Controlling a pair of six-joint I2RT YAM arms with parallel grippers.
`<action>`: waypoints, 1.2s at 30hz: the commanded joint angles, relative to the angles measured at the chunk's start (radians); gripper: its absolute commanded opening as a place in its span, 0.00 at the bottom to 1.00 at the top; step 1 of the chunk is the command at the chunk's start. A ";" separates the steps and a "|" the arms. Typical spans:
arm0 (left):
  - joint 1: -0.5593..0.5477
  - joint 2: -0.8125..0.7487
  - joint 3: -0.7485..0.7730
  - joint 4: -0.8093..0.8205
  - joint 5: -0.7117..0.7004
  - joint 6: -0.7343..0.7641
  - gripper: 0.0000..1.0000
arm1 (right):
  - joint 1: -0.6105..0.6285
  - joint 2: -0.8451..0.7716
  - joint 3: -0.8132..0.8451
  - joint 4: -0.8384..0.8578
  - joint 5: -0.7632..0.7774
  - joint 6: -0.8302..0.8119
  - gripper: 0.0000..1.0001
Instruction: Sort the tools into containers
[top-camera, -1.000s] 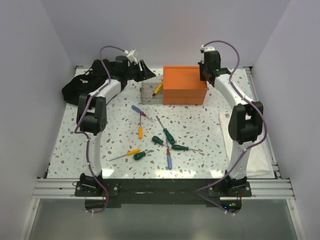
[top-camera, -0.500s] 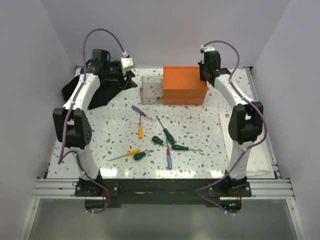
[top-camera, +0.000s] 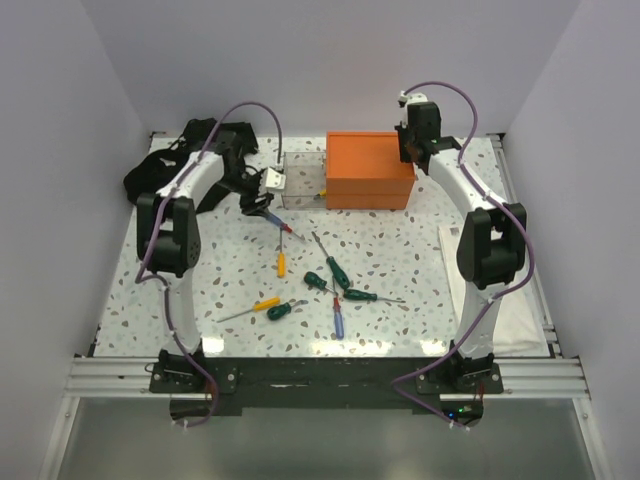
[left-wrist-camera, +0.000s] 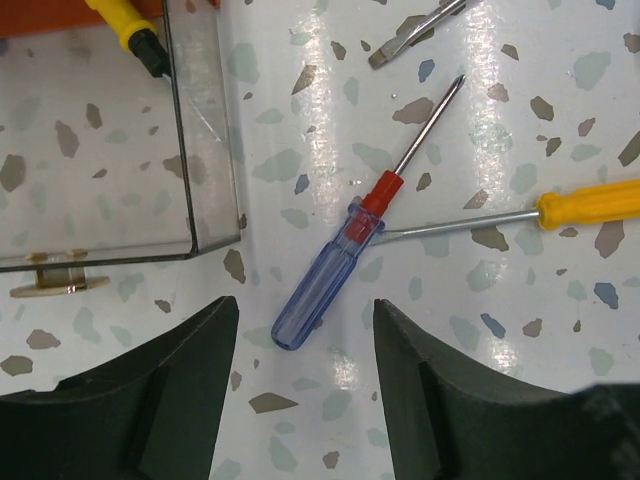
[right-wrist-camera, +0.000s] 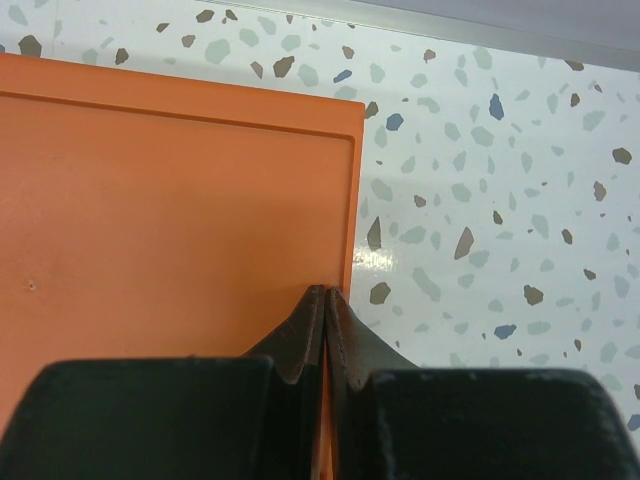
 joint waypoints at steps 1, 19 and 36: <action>-0.035 0.056 0.016 0.013 -0.011 0.066 0.61 | -0.003 0.027 -0.058 -0.164 0.008 -0.021 0.03; -0.043 -0.061 -0.185 0.081 -0.032 0.045 0.06 | -0.003 0.039 -0.059 -0.155 0.013 -0.023 0.03; -0.043 -0.205 -0.176 0.886 -0.075 -1.386 0.00 | -0.003 0.062 -0.039 -0.155 0.004 -0.009 0.02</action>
